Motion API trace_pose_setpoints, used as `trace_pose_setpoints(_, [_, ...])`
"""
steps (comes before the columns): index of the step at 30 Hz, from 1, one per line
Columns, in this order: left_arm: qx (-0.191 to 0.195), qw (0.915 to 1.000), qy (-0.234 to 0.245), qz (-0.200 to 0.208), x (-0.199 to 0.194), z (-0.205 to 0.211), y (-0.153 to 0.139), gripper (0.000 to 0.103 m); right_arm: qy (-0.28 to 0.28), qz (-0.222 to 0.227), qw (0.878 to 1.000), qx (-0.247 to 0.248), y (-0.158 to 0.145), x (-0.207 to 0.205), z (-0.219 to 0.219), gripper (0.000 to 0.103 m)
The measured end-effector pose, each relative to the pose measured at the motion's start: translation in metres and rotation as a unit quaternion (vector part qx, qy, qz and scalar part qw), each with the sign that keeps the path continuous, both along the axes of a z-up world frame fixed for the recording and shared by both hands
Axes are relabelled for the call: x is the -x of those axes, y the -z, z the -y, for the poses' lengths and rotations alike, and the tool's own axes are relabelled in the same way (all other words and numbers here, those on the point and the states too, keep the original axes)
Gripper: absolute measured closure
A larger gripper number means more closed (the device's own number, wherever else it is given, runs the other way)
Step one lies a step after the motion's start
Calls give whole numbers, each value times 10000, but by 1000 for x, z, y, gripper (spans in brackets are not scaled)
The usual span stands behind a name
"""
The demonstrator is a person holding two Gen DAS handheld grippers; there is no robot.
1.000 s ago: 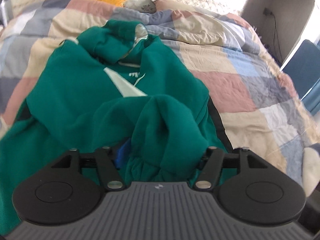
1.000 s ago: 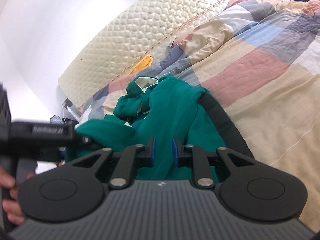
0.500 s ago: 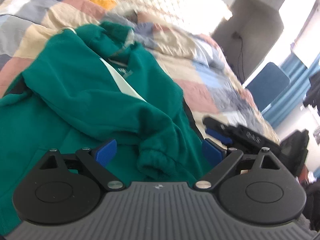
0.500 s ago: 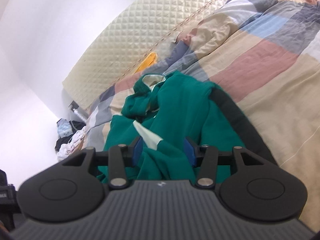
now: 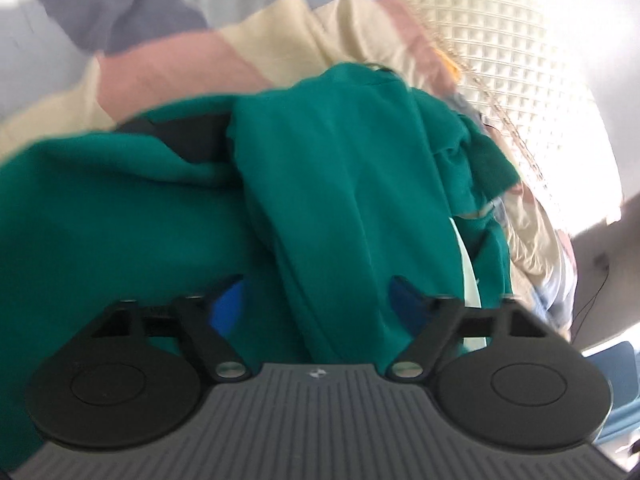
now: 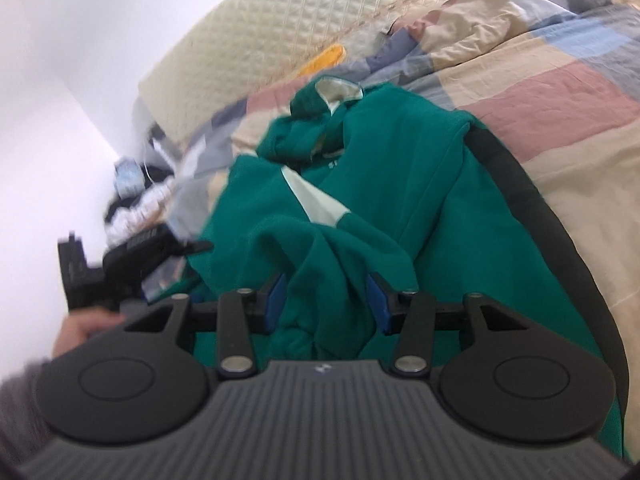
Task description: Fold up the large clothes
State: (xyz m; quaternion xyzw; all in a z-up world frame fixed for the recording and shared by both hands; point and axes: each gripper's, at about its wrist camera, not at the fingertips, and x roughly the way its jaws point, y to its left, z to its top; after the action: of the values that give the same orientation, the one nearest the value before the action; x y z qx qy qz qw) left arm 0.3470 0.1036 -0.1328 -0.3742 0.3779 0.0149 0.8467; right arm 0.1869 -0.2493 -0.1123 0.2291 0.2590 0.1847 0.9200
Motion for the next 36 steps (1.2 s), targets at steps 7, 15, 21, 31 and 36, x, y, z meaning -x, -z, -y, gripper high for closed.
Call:
trace_pose_setpoints(7, [-409, 9946, 246, 921, -22, -7, -37, 92, -241, 96, 9995, 192, -2, -13, -14, 66])
trace_pose_setpoints(15, [-1071, 9918, -373, 580, -55, -67, -44, 92, -779, 400, 9928, 817, -9, -23, -52, 76])
trace_pose_setpoints(21, [-1647, 9849, -509, 176, -72, -81, -8, 92, -1095, 296, 9869, 1147, 5, -34, -74, 75])
trace_pose_setpoints(31, [-2018, 9793, 151, 68, -51, -61, -33, 50, -1101, 174, 9877, 1096, 12, -41, -76, 76])
trace_pose_setpoints(36, [-2479, 9650, 750, 401, -5, -22, -61, 43, -1039, 406, 9883, 1045, 2, -23, -72, 74])
